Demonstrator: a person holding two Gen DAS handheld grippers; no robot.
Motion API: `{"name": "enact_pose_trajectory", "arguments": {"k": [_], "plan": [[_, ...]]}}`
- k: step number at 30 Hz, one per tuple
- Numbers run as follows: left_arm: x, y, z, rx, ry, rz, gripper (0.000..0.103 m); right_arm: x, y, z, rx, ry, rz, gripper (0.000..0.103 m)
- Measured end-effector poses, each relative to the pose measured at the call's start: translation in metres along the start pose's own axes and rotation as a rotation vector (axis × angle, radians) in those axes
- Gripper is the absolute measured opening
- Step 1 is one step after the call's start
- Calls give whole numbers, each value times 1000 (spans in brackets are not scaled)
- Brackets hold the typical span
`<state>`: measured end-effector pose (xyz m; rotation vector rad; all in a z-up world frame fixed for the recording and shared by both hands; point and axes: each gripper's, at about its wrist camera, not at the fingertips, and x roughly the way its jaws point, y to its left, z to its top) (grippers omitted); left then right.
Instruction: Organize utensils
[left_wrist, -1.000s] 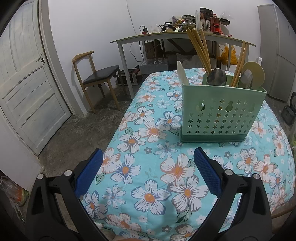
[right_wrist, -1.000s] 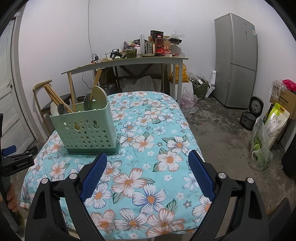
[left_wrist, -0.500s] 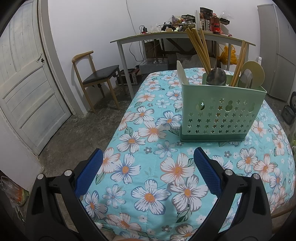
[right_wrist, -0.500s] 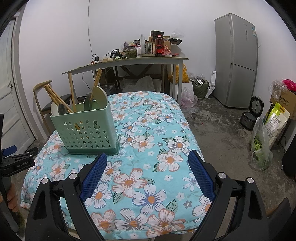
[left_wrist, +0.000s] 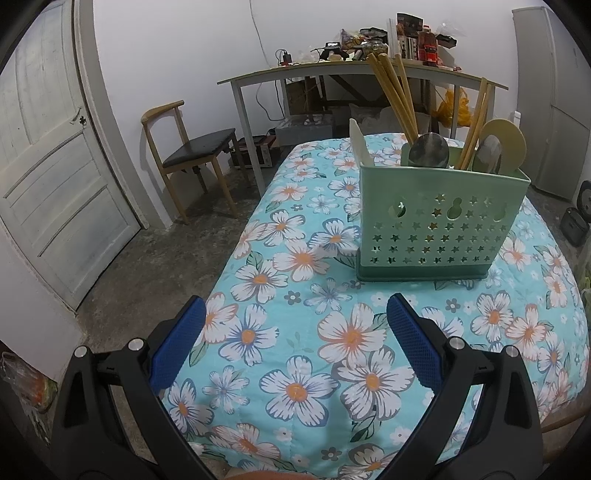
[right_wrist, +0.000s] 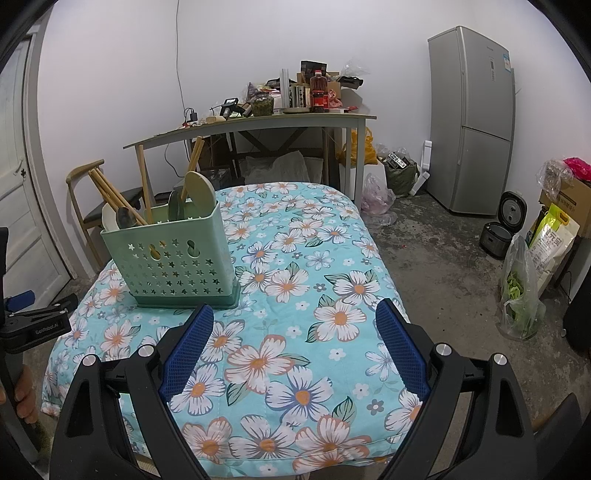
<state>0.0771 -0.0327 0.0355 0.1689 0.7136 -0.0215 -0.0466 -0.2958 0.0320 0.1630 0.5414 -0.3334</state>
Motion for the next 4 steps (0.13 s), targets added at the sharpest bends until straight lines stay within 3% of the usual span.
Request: {"name": "enact_pose_trajectory", "arguments": {"k": [4], "plan": [[0,0,1,0,-1,0,95,0,0,0,0,0,0,87]]}}
